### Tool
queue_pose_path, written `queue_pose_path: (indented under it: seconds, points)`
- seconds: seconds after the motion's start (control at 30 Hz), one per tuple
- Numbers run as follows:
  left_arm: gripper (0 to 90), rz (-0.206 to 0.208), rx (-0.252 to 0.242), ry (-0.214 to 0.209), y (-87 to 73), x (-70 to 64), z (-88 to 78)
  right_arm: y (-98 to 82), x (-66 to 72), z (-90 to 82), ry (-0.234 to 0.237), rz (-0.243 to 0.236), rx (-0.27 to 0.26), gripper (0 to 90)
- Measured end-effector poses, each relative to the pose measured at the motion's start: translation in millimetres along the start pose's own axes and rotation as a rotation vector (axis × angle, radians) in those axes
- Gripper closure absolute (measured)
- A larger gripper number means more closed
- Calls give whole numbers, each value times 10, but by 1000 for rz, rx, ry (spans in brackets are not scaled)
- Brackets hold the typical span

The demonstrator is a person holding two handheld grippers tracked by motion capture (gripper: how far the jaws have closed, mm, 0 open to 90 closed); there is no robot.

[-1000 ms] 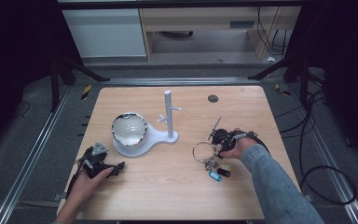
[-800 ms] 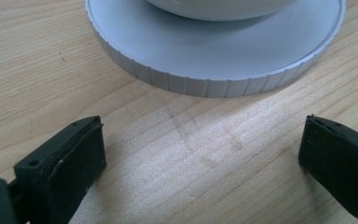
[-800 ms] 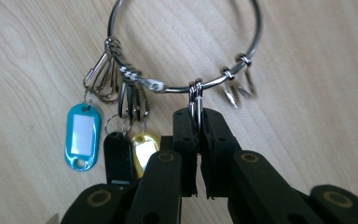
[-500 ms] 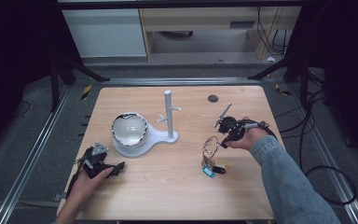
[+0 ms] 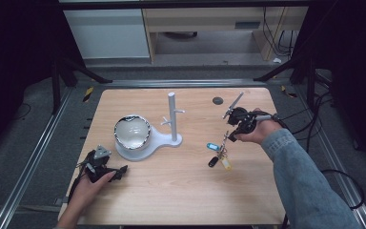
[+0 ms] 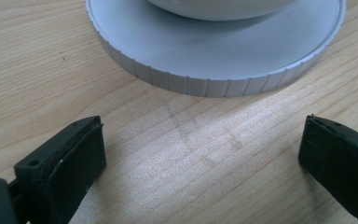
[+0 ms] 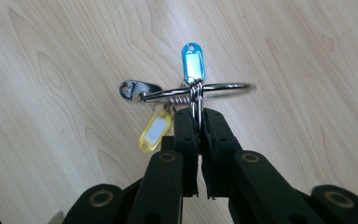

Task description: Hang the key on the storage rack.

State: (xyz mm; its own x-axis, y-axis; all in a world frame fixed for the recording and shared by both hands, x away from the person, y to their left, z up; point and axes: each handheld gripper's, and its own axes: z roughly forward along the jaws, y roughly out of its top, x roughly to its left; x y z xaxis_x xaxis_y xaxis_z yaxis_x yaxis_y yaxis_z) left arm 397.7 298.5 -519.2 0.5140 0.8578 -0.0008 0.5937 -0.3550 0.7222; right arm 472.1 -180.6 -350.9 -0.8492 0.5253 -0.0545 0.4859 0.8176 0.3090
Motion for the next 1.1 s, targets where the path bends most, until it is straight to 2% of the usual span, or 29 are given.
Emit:
queue_pose_path:
  seconds: [0.13, 0.17, 0.33, 0.43, 0.57, 0.73, 0.93, 1.1]
  points:
    - [0, 0, 0, 0, 0, 0, 0, 19, -2, -70, -9, 1, -8, 854]
    - [0, 0, 0, 0, 0, 0, 0, 33, -6, -117, -37, -6, -8, 855]
    - [0, -1, 0, 0, 0, 0, 0, 50, -21, -197, -36, 0, -22, 854]
    - [0, -1, 0, 0, 0, 0, 0, 76, -51, -269, -56, -4, -34, 855]
    - [0, -2, 0, 2, 1, -2, 1, 107, -102, -361, -60, 7, -43, 854]
    - [0, -3, 0, 2, 2, -2, 2, 176, -131, -475, -77, 7, -36, 854]
    - [0, -2, -1, 2, 2, -2, 3, 265, -110, -566, -78, -22, -34, 854]
    - [0, -2, -1, 2, 2, -2, 3, 323, -113, -629, -76, -27, -35, 854]
